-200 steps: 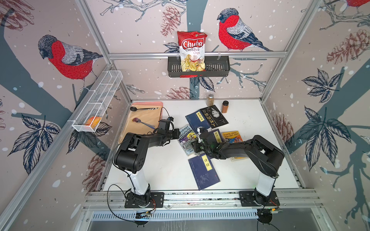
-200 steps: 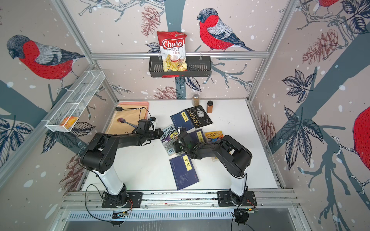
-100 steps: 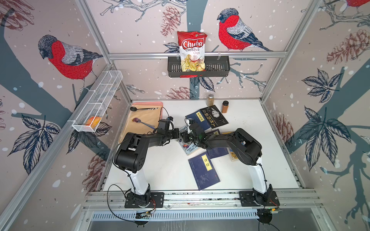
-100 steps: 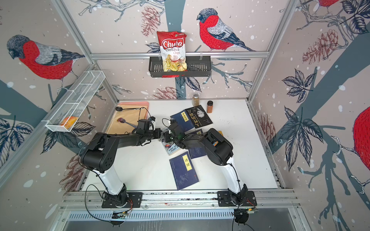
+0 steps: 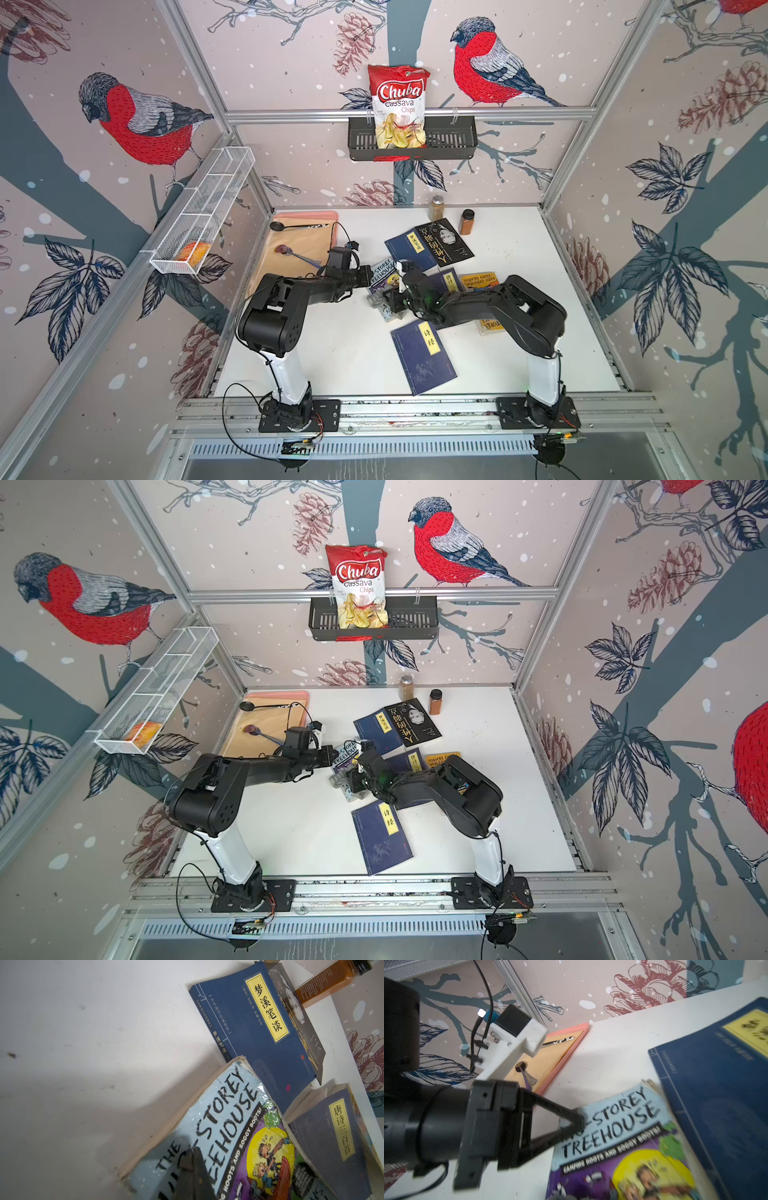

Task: Wipe the cover of the book
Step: Wipe the dirt from the cover of the book.

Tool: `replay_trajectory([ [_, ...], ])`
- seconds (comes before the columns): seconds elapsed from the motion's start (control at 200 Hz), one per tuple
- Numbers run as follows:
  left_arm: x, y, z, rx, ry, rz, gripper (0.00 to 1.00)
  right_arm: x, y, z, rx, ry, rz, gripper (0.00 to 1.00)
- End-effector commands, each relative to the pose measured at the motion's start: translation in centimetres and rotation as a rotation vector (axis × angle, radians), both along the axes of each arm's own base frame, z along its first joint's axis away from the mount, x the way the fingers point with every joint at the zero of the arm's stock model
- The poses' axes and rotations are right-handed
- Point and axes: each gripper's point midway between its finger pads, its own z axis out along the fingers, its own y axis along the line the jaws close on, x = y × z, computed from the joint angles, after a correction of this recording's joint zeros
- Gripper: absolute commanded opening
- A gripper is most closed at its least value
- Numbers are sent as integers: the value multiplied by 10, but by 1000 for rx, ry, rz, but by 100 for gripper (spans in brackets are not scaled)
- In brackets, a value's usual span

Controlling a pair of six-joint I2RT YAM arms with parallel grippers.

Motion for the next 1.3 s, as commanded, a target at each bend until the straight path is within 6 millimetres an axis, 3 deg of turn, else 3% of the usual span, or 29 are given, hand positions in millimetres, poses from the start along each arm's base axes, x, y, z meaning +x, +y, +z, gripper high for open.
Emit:
replay_trajectory([
  [0.0, -54, 32, -56, 168, 282, 49, 0, -15, -25, -69, -249, 184, 16, 10],
  [0.07, -54, 32, -55, 166, 279, 50, 0, -6, -17, -66, -240, 179, 11, 10],
  [0.155, -55, 32, -54, 166, 279, 50, 0, -10, -22, -63, -241, 183, 10, 10],
  [0.375, -54, 33, -54, 166, 275, 52, 0, -62, -62, -58, -278, 208, 19, 10],
  [0.465, -54, 32, -53, 165, 272, 49, 0, -71, -68, -59, -261, 223, 21, 11],
  [0.57, -52, 31, -50, 161, 260, 45, 0, -60, -64, -65, -274, 223, 11, 10],
  [0.855, -53, 24, -46, 123, 255, 21, 0, -7, -21, -65, -203, 199, 9, 10],
  [0.961, -51, 22, -40, 111, 242, 17, 0, 5, -17, -69, -190, 208, 0, 10],
  [1.096, -42, 23, -29, 120, 214, 30, 0, 3, -21, -71, -183, 220, 2, 10],
  [1.296, -6, 27, -5, 132, 142, 77, 0, -8, -28, -70, -182, 227, 12, 10],
])
